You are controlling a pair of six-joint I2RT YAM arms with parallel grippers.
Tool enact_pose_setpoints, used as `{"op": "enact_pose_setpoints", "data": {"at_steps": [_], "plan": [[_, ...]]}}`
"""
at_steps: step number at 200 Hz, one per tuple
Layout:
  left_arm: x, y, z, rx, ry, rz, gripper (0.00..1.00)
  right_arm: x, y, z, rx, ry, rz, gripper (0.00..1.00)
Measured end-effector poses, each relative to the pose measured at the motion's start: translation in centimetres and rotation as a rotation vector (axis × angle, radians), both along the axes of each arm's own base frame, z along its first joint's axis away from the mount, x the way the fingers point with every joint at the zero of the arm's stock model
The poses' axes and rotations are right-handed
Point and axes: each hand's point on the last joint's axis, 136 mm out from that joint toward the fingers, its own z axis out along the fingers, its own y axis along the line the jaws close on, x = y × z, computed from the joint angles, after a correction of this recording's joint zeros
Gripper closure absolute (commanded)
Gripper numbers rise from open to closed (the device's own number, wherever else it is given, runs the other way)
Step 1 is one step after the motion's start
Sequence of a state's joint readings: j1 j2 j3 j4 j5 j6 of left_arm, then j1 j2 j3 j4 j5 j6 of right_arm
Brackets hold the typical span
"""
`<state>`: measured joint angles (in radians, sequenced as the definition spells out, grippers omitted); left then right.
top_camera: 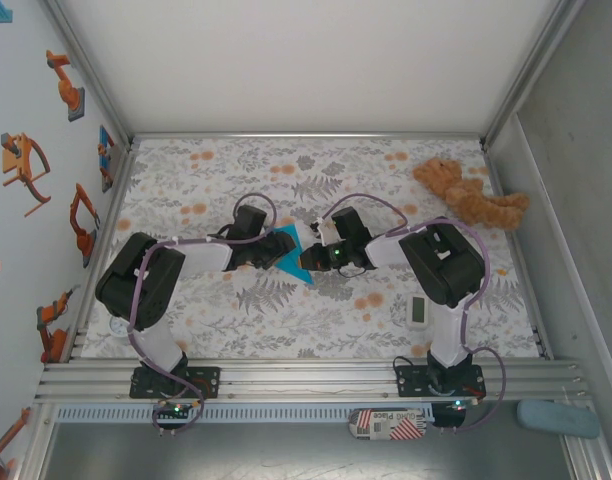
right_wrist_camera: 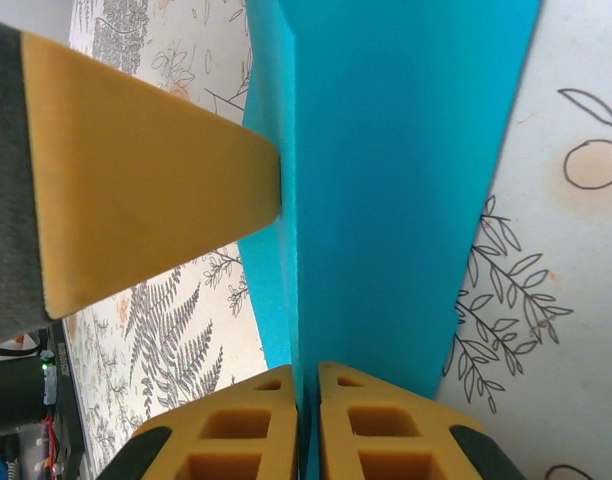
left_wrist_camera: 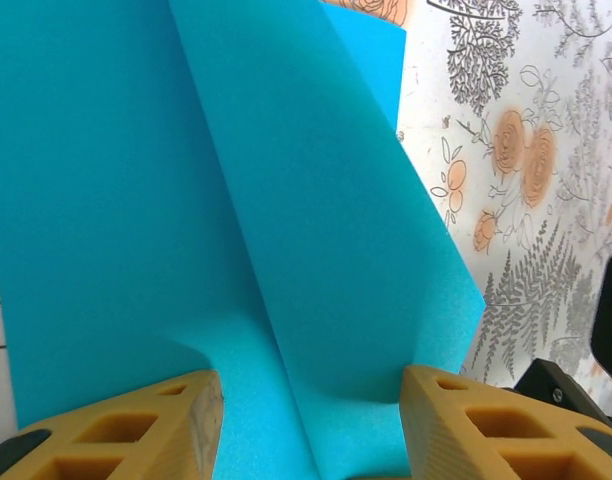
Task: Fold a paper plane with a square sheet of paper (pick it up from the middle)
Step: Fourth fold the wing at the center of the table.
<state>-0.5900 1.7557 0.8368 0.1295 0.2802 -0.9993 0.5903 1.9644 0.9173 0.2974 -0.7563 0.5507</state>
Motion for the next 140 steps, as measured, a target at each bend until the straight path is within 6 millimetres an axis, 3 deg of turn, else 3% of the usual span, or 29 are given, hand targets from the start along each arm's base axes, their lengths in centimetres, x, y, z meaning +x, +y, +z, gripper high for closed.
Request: {"op": "enact_pose_setpoints", "data": {"at_steps": [81, 140], "plan": [[0.1, 0.1, -0.3, 0.068, 0.063, 0.007, 0.48, 0.3, -0.6, 1.8, 0.015, -0.016, -0.024, 0.71], [0.1, 0.0, -0.5, 0.085, 0.096, 0.003, 0.47, 0.4, -1.6, 1.1, -0.028, -0.012, -0.073, 0.70]]}}
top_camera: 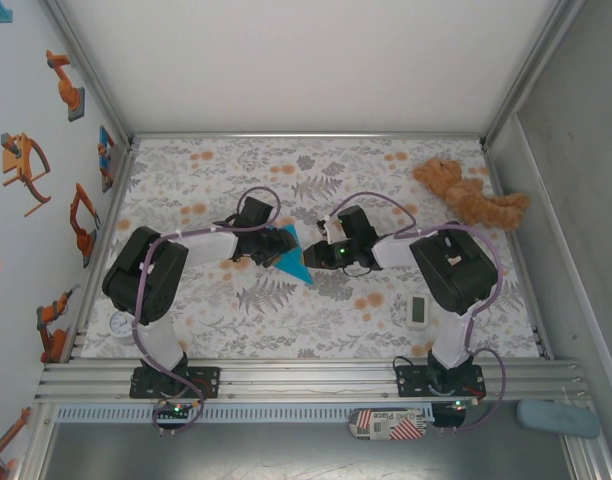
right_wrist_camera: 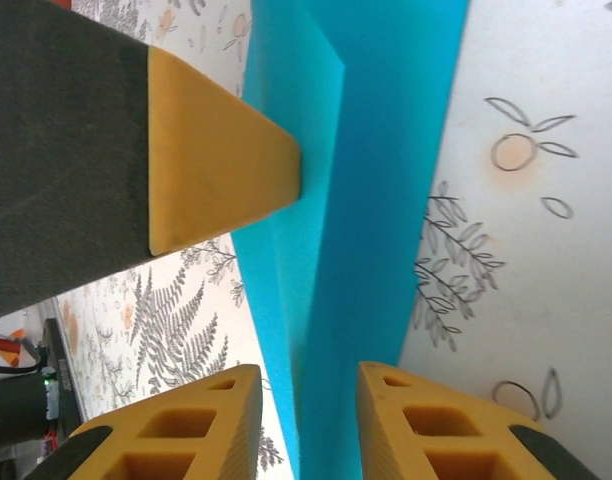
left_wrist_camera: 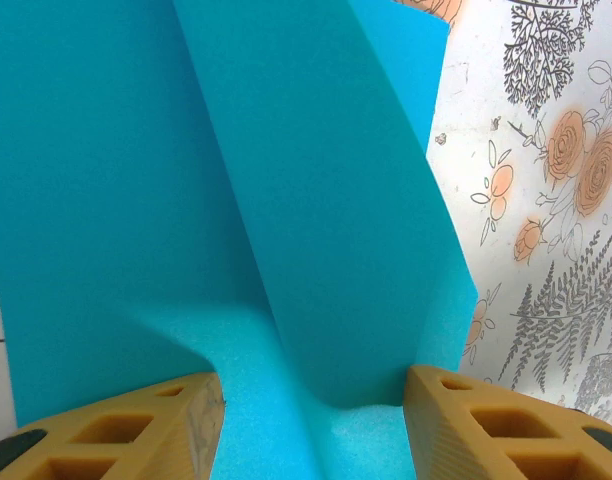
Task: Fold a paper plane with a square sheet of paper (pick it up from the middle)
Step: Fourth fold the wing at the center of the table.
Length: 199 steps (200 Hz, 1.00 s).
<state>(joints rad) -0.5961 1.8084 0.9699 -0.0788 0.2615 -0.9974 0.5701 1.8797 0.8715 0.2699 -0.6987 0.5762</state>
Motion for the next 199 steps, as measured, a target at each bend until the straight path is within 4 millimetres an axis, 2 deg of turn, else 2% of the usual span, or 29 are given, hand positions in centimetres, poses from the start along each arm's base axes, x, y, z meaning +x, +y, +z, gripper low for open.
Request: {"op": "enact_pose_setpoints", "data": {"at_steps": [33, 61, 96, 151, 199], "plan": [[0.0, 0.0, -0.1, 0.013, 0.019, 0.000, 0.47, 0.3, -1.2, 0.4, -0.012, -0.010, -0.060, 0.72], [0.0, 0.0, -0.2, 0.029, 0.040, -0.001, 0.46, 0.5, -1.6, 1.2, -0.003, -0.030, -0.089, 0.79], [0.0, -0.1, -0.4, 0.066, 0.070, 0.000, 0.46, 0.4, -1.1, 2.0, 0.023, -0.045, -0.078, 0.85], [0.1, -0.1, -0.7, 0.101, 0.098, 0.001, 0.46, -2.5, 0.8, 1.7, -0.003, -0.043, 0.042, 0.88], [0.0, 0.0, -0.9, 0.117, 0.113, 0.000, 0.46, -2.5, 1.2, 0.9, -0.021, -0.028, 0.067, 0.88]]}}
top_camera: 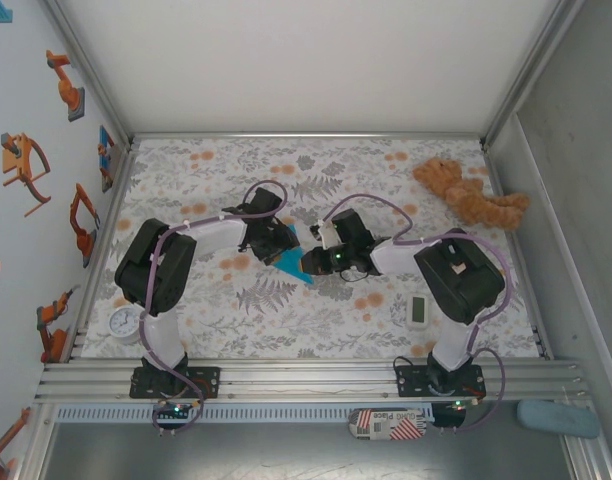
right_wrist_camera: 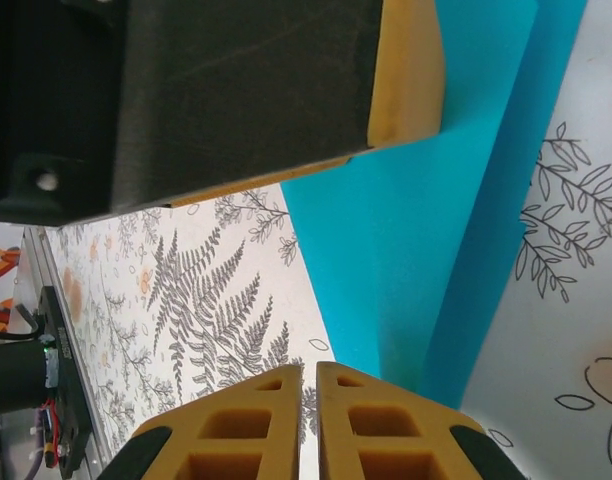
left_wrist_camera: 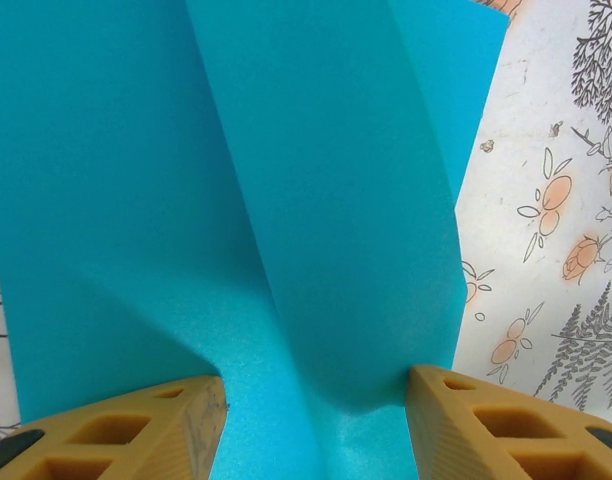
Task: Fold a paper plane with a square sheet of paper (pick it up from the middle)
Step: Fourth fold the wing at the center of the table.
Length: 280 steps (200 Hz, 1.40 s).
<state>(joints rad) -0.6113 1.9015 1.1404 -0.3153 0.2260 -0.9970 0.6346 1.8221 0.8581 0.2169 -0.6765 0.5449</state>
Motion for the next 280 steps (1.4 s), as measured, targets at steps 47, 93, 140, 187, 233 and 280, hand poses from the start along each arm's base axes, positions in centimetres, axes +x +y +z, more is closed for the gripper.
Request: {"op": "enact_pose_setpoints", "data": {"at_steps": [47, 93, 140, 187, 233, 280], "plan": [[-0.1, 0.0, -0.1, 0.013, 0.007, -0.001, 0.46, -0.4, -0.3, -1.0, -0.027, 0.026, 0.010, 0.88], [-0.1, 0.1, -0.1, 0.016, 0.009, -0.001, 0.46, -0.5, -0.3, -1.4, -0.037, 0.032, 0.014, 0.89], [-0.1, 0.1, -0.2, 0.018, 0.012, -0.001, 0.46, -0.4, -0.3, -1.7, -0.045, 0.041, 0.013, 0.89], [-0.1, 0.1, -0.2, 0.020, 0.016, -0.001, 0.46, -0.4, -0.3, -1.7, -0.047, 0.043, 0.012, 0.89], [-0.1, 0.1, -0.2, 0.021, 0.018, -0.001, 0.45, -0.3, -0.4, -2.2, -0.060, 0.051, 0.008, 0.89], [-0.1, 0.1, -0.2, 0.022, 0.019, -0.001, 0.46, -0.2, -0.4, -2.3, -0.072, 0.059, 0.004, 0.89]]}}
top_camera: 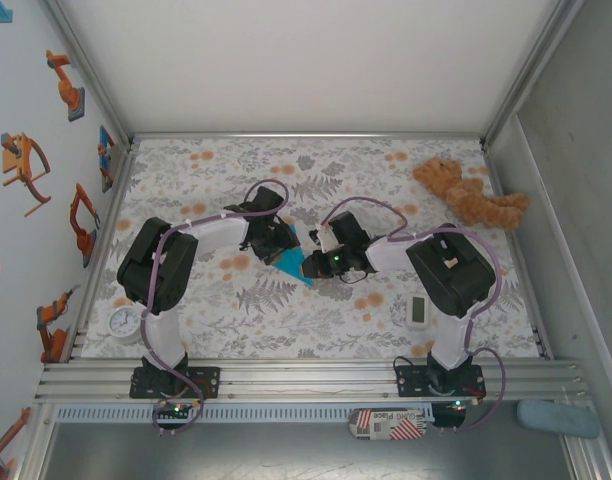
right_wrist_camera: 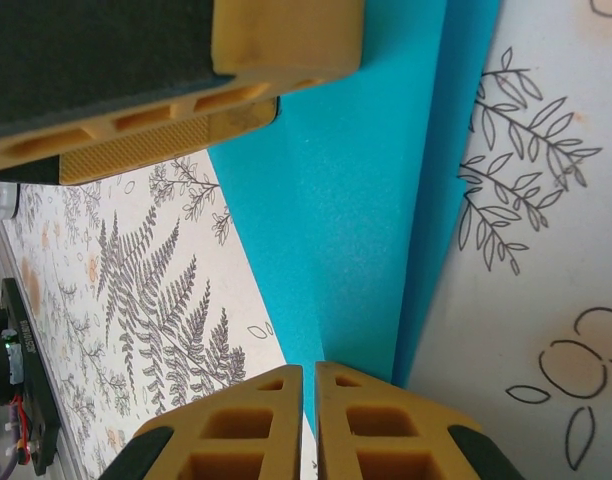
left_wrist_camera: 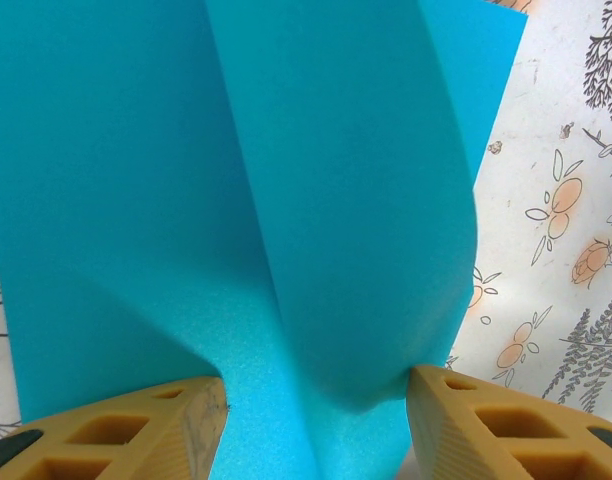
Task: Fold a paper plane with a square sheet of paper (pick it up from the middle)
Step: Fourth fold the wing at the center of the table.
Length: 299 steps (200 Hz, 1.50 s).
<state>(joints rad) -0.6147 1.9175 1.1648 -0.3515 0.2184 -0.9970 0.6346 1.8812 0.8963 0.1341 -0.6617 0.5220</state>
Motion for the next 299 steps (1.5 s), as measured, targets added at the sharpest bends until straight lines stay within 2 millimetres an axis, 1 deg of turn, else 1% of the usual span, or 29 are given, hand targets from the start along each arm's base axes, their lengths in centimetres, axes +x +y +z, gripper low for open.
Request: {"op": "enact_pose_setpoints", "data": {"at_steps": [79, 140, 158, 173, 185, 195, 203, 214, 222, 230, 253, 264, 276, 299], "plan": [[0.0, 0.0, 0.1, -0.001, 0.000, 0.000, 0.45, 0.0, -0.2, -0.5, -0.042, 0.017, 0.008, 0.90], [0.3, -0.3, 1.5, 0.028, -0.030, -0.055, 0.46, 0.0, -0.6, -0.6, -0.085, 0.012, 0.024, 0.90], [0.8, -0.6, 3.0, 0.024, -0.066, -0.073, 0.46, 0.0, -0.6, -0.7, -0.090, 0.015, 0.028, 0.90], [1.6, -0.8, 5.1, -0.003, -0.127, -0.076, 0.48, 0.0, -0.6, -0.7, -0.095, 0.020, 0.030, 0.90], [2.3, -0.8, 7.1, -0.035, -0.178, -0.067, 0.51, 0.1, -0.5, -0.7, -0.098, 0.023, 0.031, 0.90], [2.8, -0.8, 8.8, -0.072, -0.229, -0.058, 0.56, 0.1, -0.5, -0.7, -0.101, 0.026, 0.033, 0.90], [3.0, -0.8, 9.7, -0.100, -0.266, -0.055, 0.61, 0.1, -0.5, -0.7, -0.101, 0.027, 0.034, 0.91], [3.1, -0.8, 10.4, -0.136, -0.296, -0.054, 0.68, 0.2, -0.5, -0.7, -0.102, 0.028, 0.034, 0.91], [2.9, -0.8, 10.3, -0.157, -0.305, -0.057, 0.73, 0.2, -0.5, -0.7, -0.103, 0.030, 0.034, 0.91], [2.6, -1.0, 9.8, -0.179, -0.305, -0.065, 0.77, 0.2, -0.4, -0.7, -0.104, 0.031, 0.034, 0.92], [1.2, -1.4, 7.1, -0.230, -0.268, -0.095, 0.84, 0.3, -0.3, -0.8, -0.103, 0.034, 0.036, 0.92], [0.6, -1.7, 5.9, -0.252, -0.244, -0.107, 0.86, 0.3, -0.3, -0.8, -0.102, 0.035, 0.037, 0.92], [0.2, -2.1, 5.0, -0.269, -0.229, -0.118, 0.88, 0.3, -0.3, -0.7, -0.102, 0.037, 0.037, 0.92], [0.5, -2.8, 4.4, -0.297, -0.231, -0.127, 0.89, 0.3, -0.3, -0.8, -0.105, 0.041, 0.038, 0.92]]}}
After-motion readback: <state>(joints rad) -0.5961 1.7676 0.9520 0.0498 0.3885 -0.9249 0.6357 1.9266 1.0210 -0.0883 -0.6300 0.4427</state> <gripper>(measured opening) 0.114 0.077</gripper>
